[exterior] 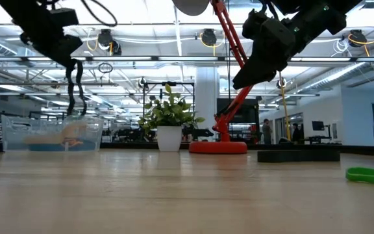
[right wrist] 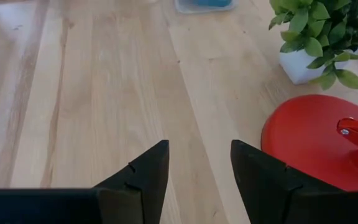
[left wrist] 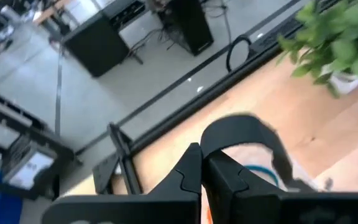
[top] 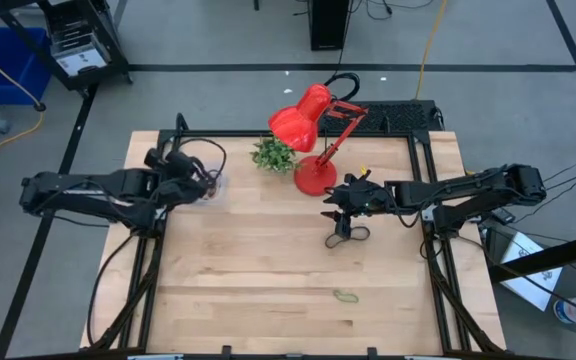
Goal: Pick and place rubber bands into bin
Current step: Put the black rubber band into the transparent bin
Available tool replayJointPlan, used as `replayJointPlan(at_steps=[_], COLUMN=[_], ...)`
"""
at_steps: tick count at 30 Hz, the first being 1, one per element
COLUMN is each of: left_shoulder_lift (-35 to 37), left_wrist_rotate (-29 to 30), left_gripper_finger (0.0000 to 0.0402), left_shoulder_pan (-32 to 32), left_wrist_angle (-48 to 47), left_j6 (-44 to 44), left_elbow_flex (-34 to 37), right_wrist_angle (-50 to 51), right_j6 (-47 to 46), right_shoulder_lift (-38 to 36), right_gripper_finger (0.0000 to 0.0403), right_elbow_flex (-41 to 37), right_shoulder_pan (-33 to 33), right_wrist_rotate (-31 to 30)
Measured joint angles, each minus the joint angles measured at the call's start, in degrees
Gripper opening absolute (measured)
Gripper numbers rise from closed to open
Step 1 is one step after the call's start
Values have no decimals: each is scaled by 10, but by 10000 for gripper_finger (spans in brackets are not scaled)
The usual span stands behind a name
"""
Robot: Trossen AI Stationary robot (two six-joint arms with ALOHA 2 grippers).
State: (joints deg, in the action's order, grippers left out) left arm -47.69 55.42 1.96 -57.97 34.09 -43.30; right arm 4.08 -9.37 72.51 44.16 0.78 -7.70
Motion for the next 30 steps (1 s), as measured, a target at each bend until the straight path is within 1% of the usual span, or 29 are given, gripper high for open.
replayJointPlan(at_steps=[3,8,13,15,18,23,30], left_shoulder_lift=[0,-9,-20,-20,-22,-22,-22], left_wrist_rotate=[0,-10,-17,-19,-41,-69,-89], left_gripper_finger=[12,6,15,9,7,29,34], left_shoulder_pan=[0,0,0,0,0,7,15], left_wrist_angle=[-5,-3,12,32,46,51,58], left_j6=[34,85,145,149,159,199,233], left_elbow_flex=[26,85,134,146,159,175,206], right_wrist_angle=[0,-1,-15,-22,-31,-31,-30], right_j6=[0,0,0,0,0,0,0], right_shoulder_lift=[0,0,0,0,0,0,0], right_gripper_finger=[165,166,165,164,166,169,168], right_elbow_flex=[0,0,0,0,0,0,0], right_shoulder_pan=[0,0,0,0,0,0,0], right_wrist_rotate=[0,0,0,0,2,2,2])
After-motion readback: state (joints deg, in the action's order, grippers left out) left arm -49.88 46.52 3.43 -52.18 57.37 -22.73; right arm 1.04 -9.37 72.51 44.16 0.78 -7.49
